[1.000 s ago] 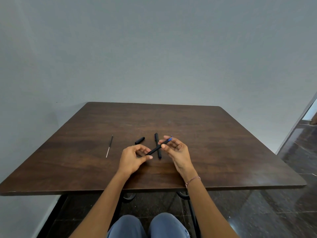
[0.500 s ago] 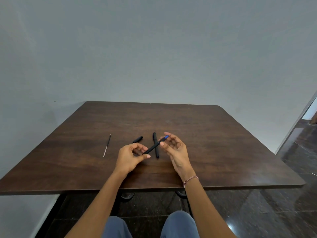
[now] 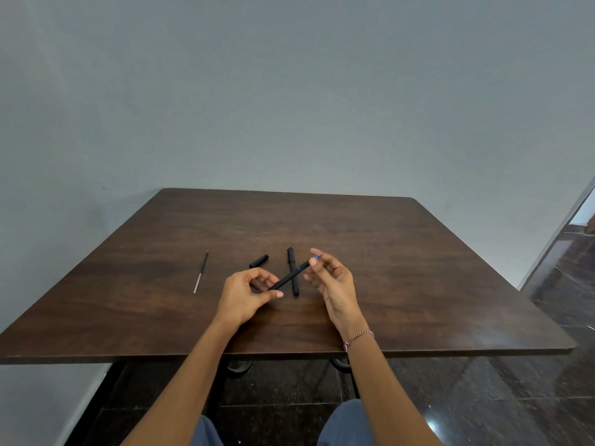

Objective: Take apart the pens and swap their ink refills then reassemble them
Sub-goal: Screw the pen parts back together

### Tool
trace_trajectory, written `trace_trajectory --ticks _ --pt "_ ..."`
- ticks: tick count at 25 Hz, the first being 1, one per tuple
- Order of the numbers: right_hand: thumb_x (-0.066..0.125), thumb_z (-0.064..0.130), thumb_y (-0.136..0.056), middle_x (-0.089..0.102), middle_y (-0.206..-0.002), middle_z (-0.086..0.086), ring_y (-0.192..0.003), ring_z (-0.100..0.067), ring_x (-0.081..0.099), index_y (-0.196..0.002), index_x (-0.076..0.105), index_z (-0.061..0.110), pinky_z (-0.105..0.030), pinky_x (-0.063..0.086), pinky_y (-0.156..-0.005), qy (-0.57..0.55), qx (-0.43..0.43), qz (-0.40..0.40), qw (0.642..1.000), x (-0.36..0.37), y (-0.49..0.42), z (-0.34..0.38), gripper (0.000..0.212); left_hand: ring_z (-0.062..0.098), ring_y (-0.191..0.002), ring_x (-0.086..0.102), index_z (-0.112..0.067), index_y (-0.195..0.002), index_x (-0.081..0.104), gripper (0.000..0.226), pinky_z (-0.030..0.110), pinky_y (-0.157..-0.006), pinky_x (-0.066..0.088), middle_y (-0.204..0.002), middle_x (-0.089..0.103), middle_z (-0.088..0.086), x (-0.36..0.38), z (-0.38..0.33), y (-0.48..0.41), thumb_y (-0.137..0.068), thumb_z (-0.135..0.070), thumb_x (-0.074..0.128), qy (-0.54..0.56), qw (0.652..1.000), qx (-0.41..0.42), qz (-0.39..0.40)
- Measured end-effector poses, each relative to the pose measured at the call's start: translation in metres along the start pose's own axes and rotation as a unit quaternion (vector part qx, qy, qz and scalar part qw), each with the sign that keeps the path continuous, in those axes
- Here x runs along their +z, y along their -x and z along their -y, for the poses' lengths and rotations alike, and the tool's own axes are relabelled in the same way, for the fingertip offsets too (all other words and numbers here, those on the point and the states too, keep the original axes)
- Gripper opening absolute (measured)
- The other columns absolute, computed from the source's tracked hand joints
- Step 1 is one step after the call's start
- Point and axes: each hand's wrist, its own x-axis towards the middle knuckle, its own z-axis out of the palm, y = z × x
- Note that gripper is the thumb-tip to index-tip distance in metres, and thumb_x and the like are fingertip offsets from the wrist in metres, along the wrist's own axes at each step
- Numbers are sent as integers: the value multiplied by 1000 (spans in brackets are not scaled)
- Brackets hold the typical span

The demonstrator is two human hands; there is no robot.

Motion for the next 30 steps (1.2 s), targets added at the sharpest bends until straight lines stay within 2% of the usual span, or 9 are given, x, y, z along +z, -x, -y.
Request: trace_trajectory --ticks 2,5,9,14,19,23,27,30 --pt "62 1 -87 73 -94 -3 -95 -18 70 -106 69 16 -25 57 -78 -25 8 9 1000 0 -1 -1 26 2 -68 62 -32 -75 68 26 17 -67 46 -75 68 -8 1 0 -1 -61 -21 87 8 1000 0 -7" --pt "53 -8 -90 73 -103 -9 -104 -23 68 -109 67 12 -26 56 -84 -24 7 38 999 -1 0 -1 31 -1 -68 61 -33 -74 67 26 14 -65 44 -74 68 -9 1 0 -1 -61 -22 87 6 1000 -2 -9" --pt "58 -8 -87 75 -97 -9 -95 -20 71 -104 69 9 -23 58 -75 -34 15 33 999 1 1 0 27 -4 -68 60 -33 -75 67 26 15 -65 44 -74 68 -9 0 1 -1 -62 -22 87 6 1000 4 -7" --pt "70 -2 -76 71 -90 -6 -83 -14 71 -85 73 14 -21 57 -67 -8 8 -4 1000 4 -1 1 19 -3 -68 61 -34 -74 67 27 15 -65 44 -74 68 -11 0 2 -1 -60 -23 87 11 1000 7 -5" --pt "60 0 -87 73 -104 -8 -101 -20 69 -114 65 11 -25 56 -81 -36 -1 36 999 1 -1 0 29 -3 -64 60 -33 -73 67 27 16 -65 45 -71 68 -11 2 6 -2 -59 -22 88 18 1000 4 -12" --pt "59 1 -88 74 -99 -9 -98 -19 70 -106 67 11 -24 57 -76 -29 5 37 999 1 2 2 22 -4 -65 60 -33 -73 68 26 12 -62 43 -72 68 -11 2 5 -2 -60 -22 88 16 1000 6 -12" --pt "68 3 -80 69 -93 -12 -82 -15 71 -89 67 8 -23 58 -66 -17 12 -4 1000 4 3 4 10 -5 -65 60 -33 -73 68 27 9 -60 45 -71 68 -11 2 4 -1 -59 -22 88 11 1000 13 -10" --pt "68 4 -81 66 -99 -12 -83 -14 70 -92 66 9 -25 58 -69 -21 7 -4 1000 5 2 4 13 -5 -64 60 -33 -72 68 27 7 -60 45 -71 68 -11 2 4 -1 -59 -21 88 12 1000 14 -12"
